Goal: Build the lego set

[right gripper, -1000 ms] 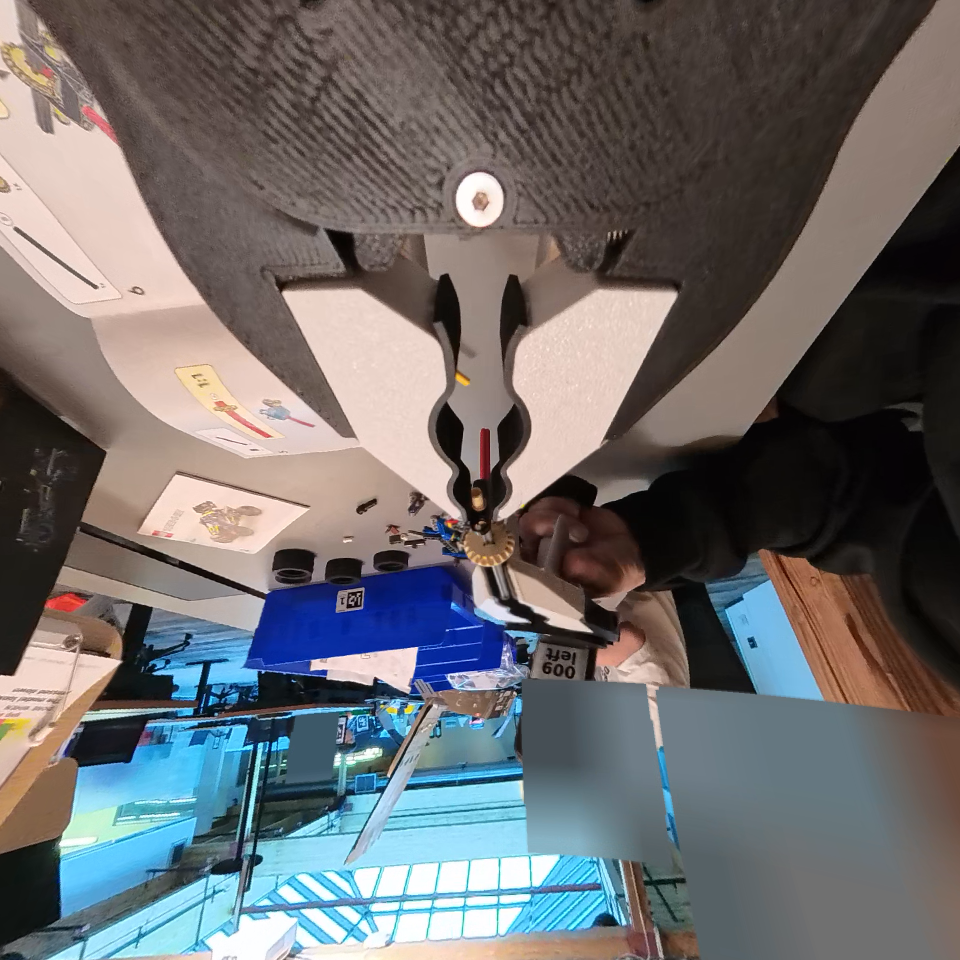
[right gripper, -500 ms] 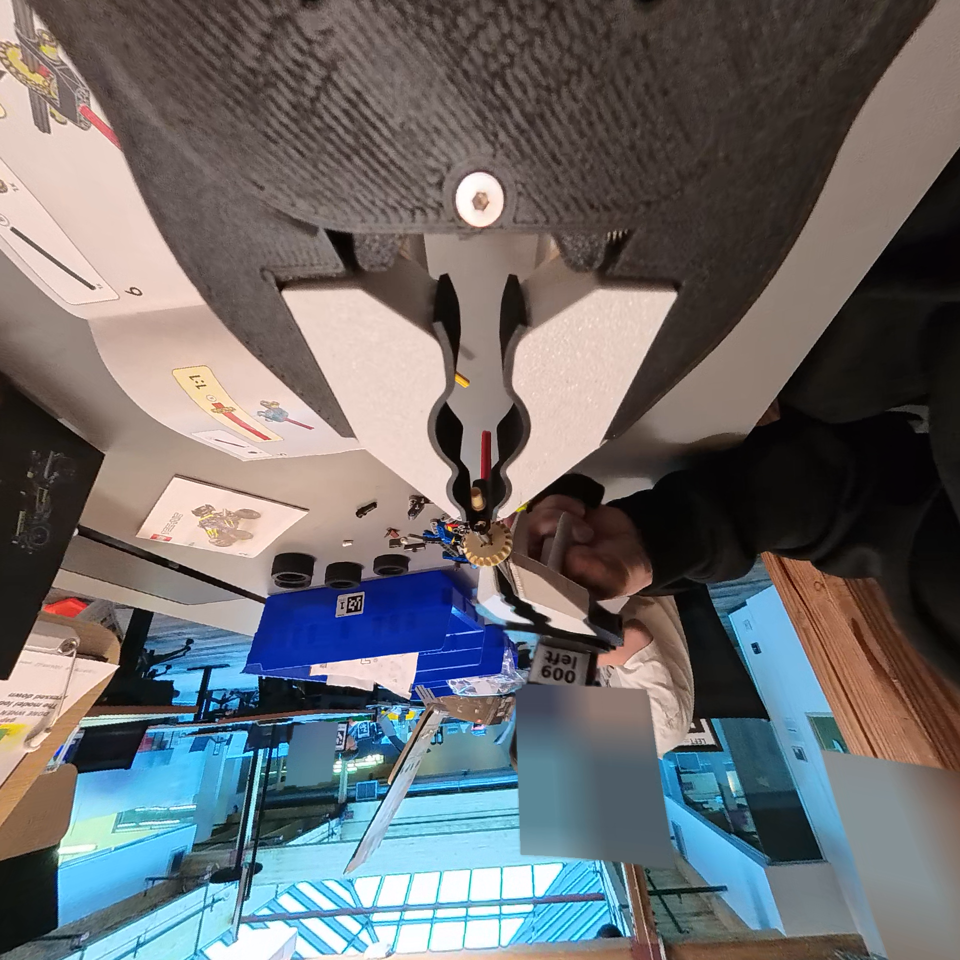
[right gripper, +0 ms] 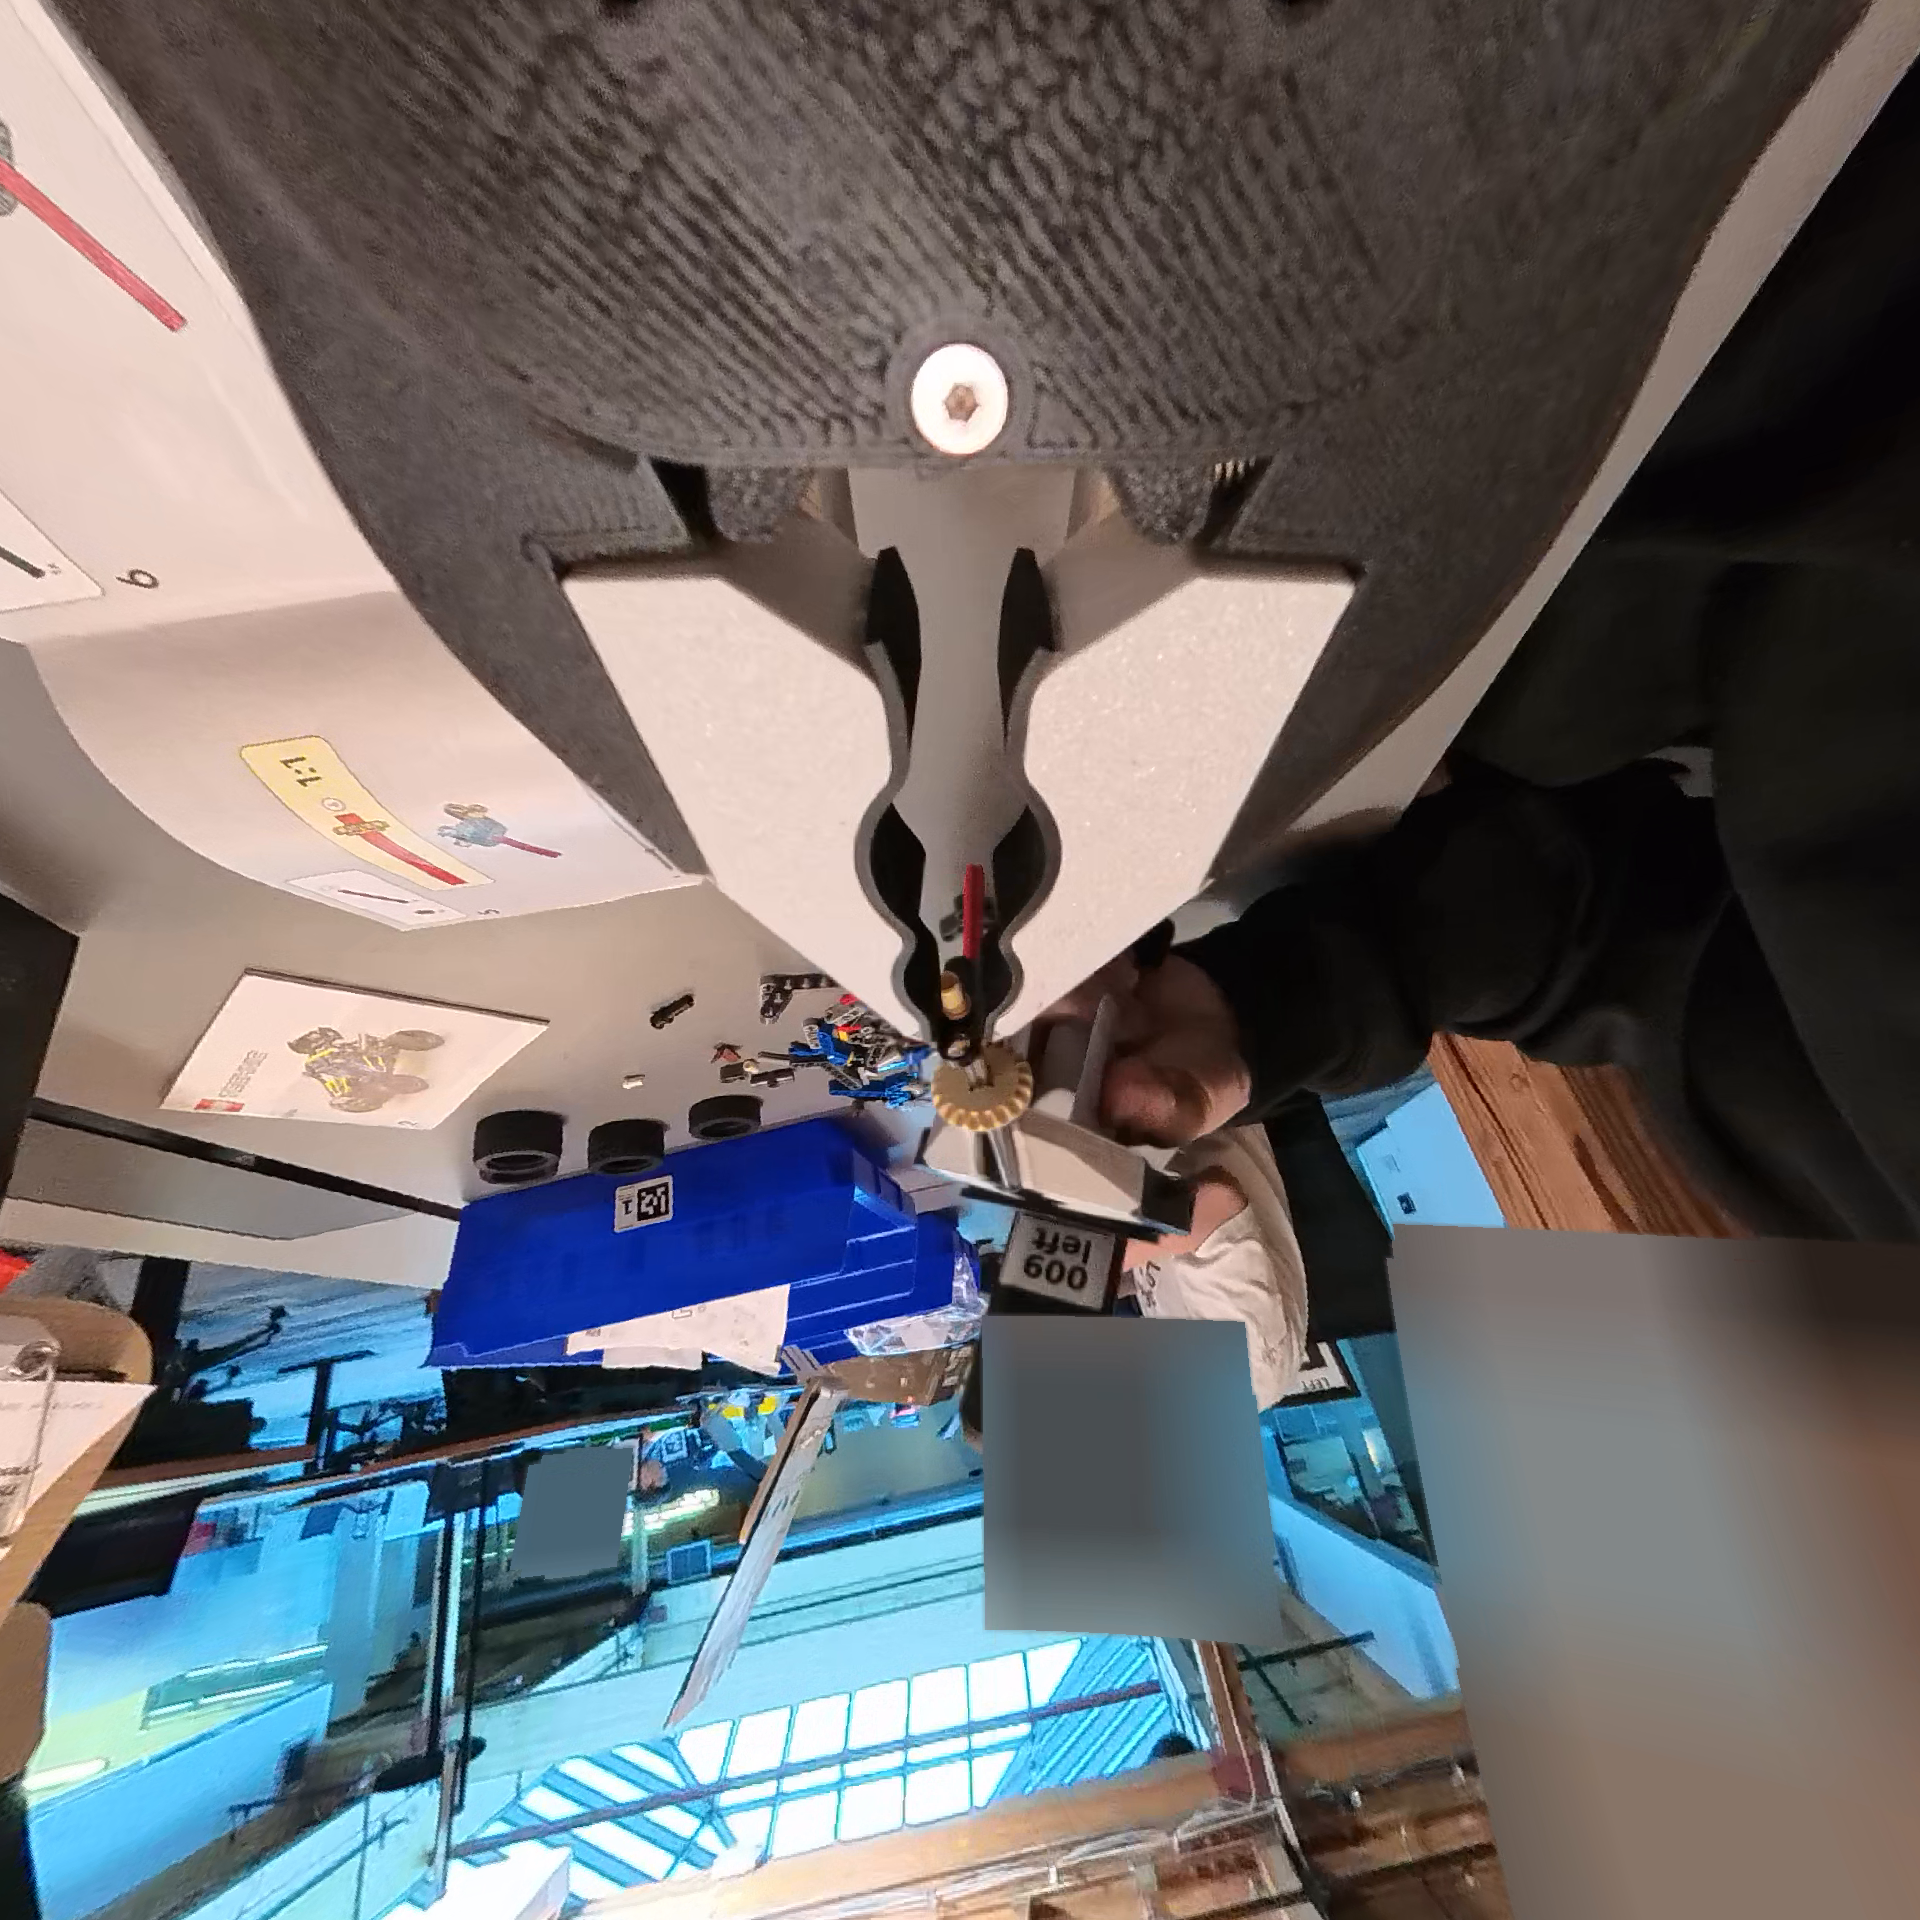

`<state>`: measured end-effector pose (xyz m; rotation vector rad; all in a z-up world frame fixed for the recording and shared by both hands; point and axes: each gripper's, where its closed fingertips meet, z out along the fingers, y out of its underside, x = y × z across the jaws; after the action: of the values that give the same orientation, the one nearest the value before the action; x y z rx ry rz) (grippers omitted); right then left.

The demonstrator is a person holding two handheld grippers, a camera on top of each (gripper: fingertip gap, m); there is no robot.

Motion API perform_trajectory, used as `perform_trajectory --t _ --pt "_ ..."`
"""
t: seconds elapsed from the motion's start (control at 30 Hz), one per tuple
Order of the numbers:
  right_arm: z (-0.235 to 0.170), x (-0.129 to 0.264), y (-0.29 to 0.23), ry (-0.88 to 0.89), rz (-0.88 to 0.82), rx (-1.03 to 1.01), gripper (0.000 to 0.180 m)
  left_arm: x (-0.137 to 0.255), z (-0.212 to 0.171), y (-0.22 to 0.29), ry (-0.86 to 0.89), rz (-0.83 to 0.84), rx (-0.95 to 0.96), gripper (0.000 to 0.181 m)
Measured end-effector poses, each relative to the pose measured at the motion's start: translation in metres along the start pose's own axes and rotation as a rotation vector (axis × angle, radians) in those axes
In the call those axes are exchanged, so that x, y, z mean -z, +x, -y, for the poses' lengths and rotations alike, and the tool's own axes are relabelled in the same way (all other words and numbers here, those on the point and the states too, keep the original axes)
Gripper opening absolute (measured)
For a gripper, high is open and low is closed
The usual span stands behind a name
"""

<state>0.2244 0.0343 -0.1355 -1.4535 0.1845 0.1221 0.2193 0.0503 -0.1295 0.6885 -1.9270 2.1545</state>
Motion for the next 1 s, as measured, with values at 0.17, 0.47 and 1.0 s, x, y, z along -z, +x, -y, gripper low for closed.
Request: perform_trajectory --t 0.17,0.47,1.0 --pt "0.0014 -0.0005 -0.0002 0.013 -0.008 0.014 0.005 0.0000 0.0001 0.0005 -0.035 0.050 -0.089 0.002" --pt "-0.0019 -0.0040 0.0012 -0.016 -0.018 0.041 0.005 0.0044 -0.0006 -0.0036 -0.069 0.097 -0.212 0.002" --pt "-0.0015 -0.0037 0.0026 -0.008 -0.034 0.017 0.005 -0.0001 -0.0048 -0.0072 -0.045 0.094 -0.118 0.003"
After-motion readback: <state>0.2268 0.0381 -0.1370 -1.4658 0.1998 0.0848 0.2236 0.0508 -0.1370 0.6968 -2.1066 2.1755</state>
